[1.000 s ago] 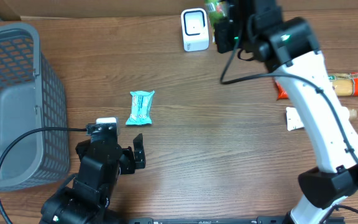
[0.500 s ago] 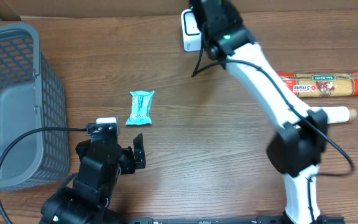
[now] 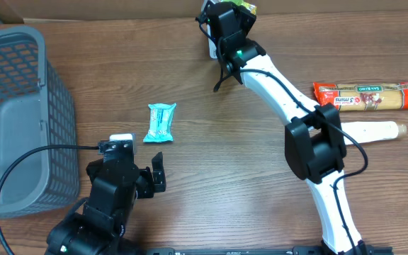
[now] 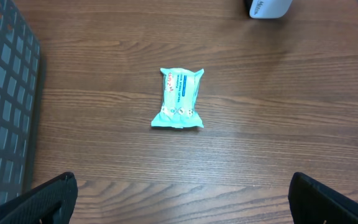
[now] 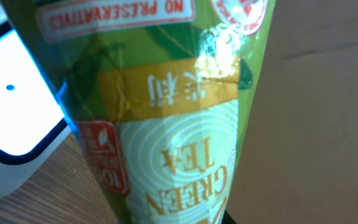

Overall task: Scan the item barcode
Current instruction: 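Hold the green tea pouch barcode in front of the scanner, then carry the green tea pouch right and release it by the spaghetti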

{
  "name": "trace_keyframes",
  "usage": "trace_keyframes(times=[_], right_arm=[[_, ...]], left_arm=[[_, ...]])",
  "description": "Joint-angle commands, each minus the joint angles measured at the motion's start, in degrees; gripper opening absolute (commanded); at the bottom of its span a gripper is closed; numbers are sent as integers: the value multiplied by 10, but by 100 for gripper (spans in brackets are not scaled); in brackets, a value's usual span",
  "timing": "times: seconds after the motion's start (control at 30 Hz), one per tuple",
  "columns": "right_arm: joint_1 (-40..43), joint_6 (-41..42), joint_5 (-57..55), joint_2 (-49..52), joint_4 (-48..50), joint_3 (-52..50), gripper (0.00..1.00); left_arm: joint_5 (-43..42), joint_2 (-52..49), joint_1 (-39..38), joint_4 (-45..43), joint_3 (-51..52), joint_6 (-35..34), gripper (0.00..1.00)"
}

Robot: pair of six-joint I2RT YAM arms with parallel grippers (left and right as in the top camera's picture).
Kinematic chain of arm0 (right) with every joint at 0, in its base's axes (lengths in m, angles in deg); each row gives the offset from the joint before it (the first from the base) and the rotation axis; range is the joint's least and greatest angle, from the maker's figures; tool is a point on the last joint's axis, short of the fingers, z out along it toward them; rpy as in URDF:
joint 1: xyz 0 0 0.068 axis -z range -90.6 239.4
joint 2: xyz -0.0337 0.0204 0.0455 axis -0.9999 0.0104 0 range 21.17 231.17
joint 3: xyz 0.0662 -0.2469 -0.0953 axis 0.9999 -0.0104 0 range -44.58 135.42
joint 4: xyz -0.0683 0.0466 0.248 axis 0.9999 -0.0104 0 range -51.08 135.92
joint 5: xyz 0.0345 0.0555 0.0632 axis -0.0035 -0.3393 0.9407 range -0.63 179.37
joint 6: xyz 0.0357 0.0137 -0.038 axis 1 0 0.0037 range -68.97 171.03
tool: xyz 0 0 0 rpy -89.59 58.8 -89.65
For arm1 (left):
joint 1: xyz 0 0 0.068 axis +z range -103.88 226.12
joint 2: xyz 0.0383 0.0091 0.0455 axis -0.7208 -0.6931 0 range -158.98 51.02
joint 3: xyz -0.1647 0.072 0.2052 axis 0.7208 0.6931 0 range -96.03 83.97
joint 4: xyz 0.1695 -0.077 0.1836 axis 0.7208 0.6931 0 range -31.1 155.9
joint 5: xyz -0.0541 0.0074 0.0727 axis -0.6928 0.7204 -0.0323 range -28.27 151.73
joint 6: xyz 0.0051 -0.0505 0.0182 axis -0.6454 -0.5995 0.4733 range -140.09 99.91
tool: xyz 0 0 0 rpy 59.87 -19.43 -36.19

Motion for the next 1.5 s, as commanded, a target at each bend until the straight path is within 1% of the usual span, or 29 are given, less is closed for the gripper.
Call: trace_keyframes(times=[0.0,0.07,0.23,0.33,0.9,1.1,1.17,1.23,1.3,1.47], right_arm=[[14,-47,-14,28,35,17,4],[16,-47,-12,40,56,17,4],[19,-46,-8,74,149,17,4],[19,-47,-6,82,169,17,4],[24,-47,-14,84,177,17,4],[24,-44,-15,61,175,17,4],[24,-24,-13,42,162,17,4],[22,-1,5,17,116,17,4],[22,41,39,-19,48,17,4],[22,135,83,-109,-70,17,4]], left_arm=[[8,1,-4,-2,3,-8,99],[8,1,-4,-2,3,-8,100],[8,1,-4,-2,3,-8,100],[8,1,-4,-2,3,-8,100],[8,1,-4,-2,3,-8,100],[8,1,-4,-2,3,-8,100],[8,1,-4,-2,3,-8,99],[8,1,-4,-2,3,-8,100],[8,1,-4,-2,3,-8,99],[8,1,-4,-2,3,-8,100]])
